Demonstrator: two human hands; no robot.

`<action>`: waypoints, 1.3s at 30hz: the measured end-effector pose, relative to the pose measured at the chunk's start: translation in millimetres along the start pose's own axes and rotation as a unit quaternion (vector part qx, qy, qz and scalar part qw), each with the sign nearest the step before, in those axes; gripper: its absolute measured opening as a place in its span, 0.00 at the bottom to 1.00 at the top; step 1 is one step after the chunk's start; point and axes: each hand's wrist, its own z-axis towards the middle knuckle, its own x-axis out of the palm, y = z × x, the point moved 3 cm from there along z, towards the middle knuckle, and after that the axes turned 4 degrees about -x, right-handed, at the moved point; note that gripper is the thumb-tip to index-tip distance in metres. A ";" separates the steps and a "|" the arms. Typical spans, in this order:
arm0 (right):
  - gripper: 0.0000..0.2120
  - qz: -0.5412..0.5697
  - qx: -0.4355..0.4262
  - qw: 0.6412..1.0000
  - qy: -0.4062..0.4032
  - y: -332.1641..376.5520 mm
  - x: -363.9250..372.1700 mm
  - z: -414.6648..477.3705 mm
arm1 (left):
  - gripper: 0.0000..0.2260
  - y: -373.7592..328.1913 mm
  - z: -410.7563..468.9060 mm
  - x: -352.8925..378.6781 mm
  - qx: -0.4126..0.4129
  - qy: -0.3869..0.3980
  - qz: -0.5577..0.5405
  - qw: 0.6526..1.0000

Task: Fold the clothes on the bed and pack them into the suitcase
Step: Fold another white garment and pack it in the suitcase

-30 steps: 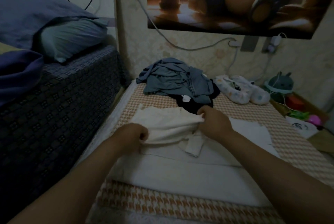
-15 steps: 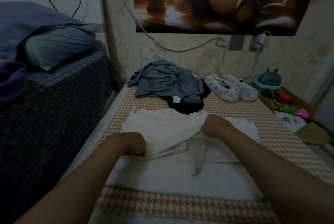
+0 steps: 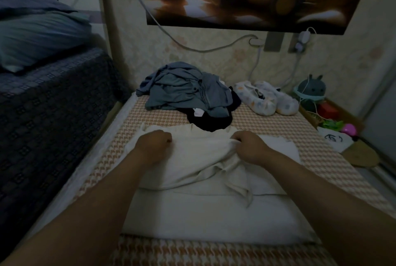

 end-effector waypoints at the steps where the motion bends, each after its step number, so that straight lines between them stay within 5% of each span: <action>1: 0.10 -0.042 0.001 0.999 -0.011 -4.1 0.9 0.8 | 0.10 8.2 5.8 -0.9 -0.052 -0.039 -0.033 0.997; 5: 0.25 -0.194 0.025 0.981 -0.018 -3.8 3.6 -0.7 | 0.11 23.0 -0.6 -6.9 -0.180 -0.091 -0.052 0.978; 8: 0.35 -0.225 0.137 0.957 0.122 9.8 8.6 -2.8 | 0.19 11.6 -15.5 -2.6 -0.097 -0.072 -0.047 0.992; 11: 0.16 -0.132 0.192 0.946 0.227 27.1 12.2 -12.1 | 0.15 -21.1 -28.6 -10.8 0.034 -0.082 -0.039 0.995; 14: 0.10 -0.223 0.154 0.947 0.172 26.8 7.0 -19.8 | 0.09 -67.1 -46.4 -16.6 0.064 0.078 -0.100 0.990; 17: 0.07 -0.122 0.176 0.973 0.085 15.9 -6.6 -20.6 | 0.14 -91.9 -59.6 -11.8 0.091 0.158 -0.074 0.981; 20: 0.13 0.111 0.311 0.944 0.027 4.5 -20.4 -30.4 | 0.04 -93.2 -61.9 -25.9 0.093 0.121 -0.147 0.977; 25: 0.44 0.032 0.212 0.972 0.100 5.3 -8.8 -50.3 | 0.06 -86.7 -66.8 -28.5 0.082 0.188 -0.119 0.971; 27: 0.37 -0.026 0.166 0.981 0.099 5.8 -0.4 -50.3 | 0.08 -86.8 -69.0 -24.2 0.071 0.201 -0.092 0.973; 30: 0.10 -0.070 0.130 0.988 0.047 0.7 9.7 -43.0 | 0.18 -97.5 -67.6 -19.2 0.066 0.186 -0.069 0.978; 35: 0.12 0.022 0.164 0.986 0.021 -9.5 -18.3 -28.1 | 0.09 -116.7 -53.1 -14.8 0.092 0.163 -0.070 0.980; 39: 0.15 -0.138 0.128 0.982 -0.023 -39.6 -34.3 -29.9 | 0.04 -128.3 -49.7 -22.0 0.106 0.257 -0.124 0.953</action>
